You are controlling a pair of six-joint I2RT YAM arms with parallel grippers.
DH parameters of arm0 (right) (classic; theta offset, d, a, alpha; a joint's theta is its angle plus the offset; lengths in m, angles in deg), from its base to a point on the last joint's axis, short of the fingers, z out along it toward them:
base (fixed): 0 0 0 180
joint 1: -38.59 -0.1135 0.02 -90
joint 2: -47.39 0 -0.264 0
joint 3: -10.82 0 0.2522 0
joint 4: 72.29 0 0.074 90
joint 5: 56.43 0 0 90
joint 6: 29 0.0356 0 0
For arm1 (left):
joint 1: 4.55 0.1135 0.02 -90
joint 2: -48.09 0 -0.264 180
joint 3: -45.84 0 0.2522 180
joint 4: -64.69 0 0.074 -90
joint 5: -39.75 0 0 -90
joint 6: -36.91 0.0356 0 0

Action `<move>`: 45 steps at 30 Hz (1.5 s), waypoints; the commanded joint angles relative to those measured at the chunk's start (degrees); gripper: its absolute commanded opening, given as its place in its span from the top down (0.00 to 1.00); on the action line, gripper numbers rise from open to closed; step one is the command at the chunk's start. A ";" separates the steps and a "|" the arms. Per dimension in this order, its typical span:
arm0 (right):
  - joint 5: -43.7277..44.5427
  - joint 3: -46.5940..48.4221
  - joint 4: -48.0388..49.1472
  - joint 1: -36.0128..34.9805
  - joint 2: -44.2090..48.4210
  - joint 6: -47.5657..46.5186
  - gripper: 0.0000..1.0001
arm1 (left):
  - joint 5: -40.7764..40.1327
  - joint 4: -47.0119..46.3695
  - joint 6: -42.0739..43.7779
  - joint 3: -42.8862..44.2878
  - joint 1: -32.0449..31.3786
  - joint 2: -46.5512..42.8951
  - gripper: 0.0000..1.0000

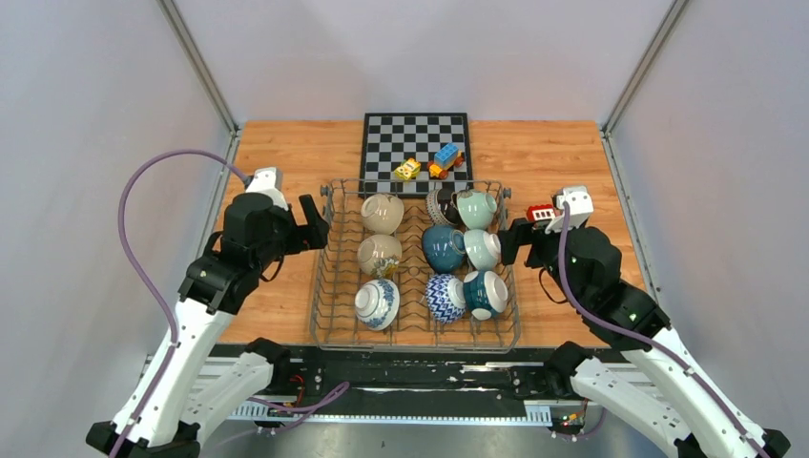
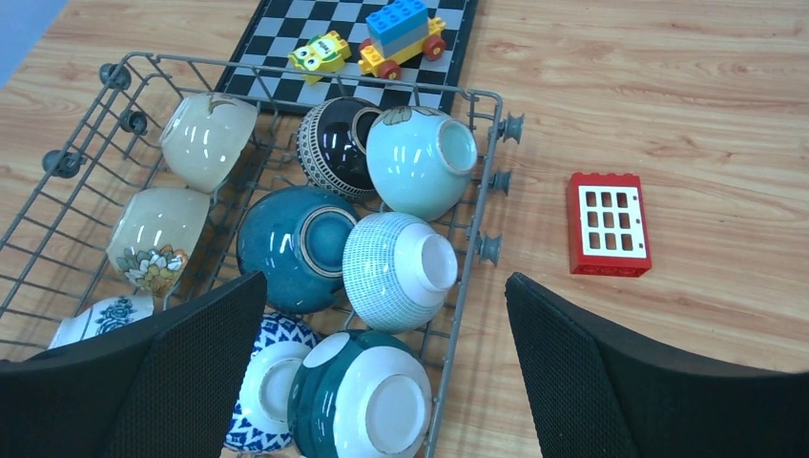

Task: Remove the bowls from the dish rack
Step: Pick up the bowl from the dish rack.

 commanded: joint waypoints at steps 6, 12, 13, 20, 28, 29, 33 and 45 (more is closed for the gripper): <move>-5.13 -0.76 2.75 -0.48 2.85 -1.02 0.01 | 12.99 -7.41 4.72 -1.96 -0.19 -5.14 0.00; -2.49 1.67 -2.72 -0.32 -1.20 1.01 0.00 | 14.75 -7.63 2.40 -3.11 -4.96 -2.59 0.00; -0.27 2.78 -5.18 0.19 -2.84 2.15 0.00 | 11.96 -7.40 1.76 -3.12 -8.52 -2.00 0.00; -10.54 1.99 -8.23 10.56 -3.57 9.03 0.02 | 4.12 -10.07 -6.10 -4.56 -23.52 -1.28 0.00; -14.49 -5.04 -11.46 11.95 5.55 11.58 0.06 | 5.26 -18.98 -19.82 -11.80 -35.88 0.84 0.00; -15.07 -6.28 -11.43 11.94 7.33 11.81 0.07 | 4.43 -20.68 -21.61 -12.62 -38.12 1.81 0.00; -18.99 -9.66 -11.34 12.00 13.88 13.80 0.09 | 2.62 -27.21 -27.31 -16.13 -41.75 4.00 0.01; -30.80 -17.16 -7.19 11.93 23.31 17.54 0.12 | -11.58 -25.29 -34.75 -23.65 -41.90 -4.83 0.02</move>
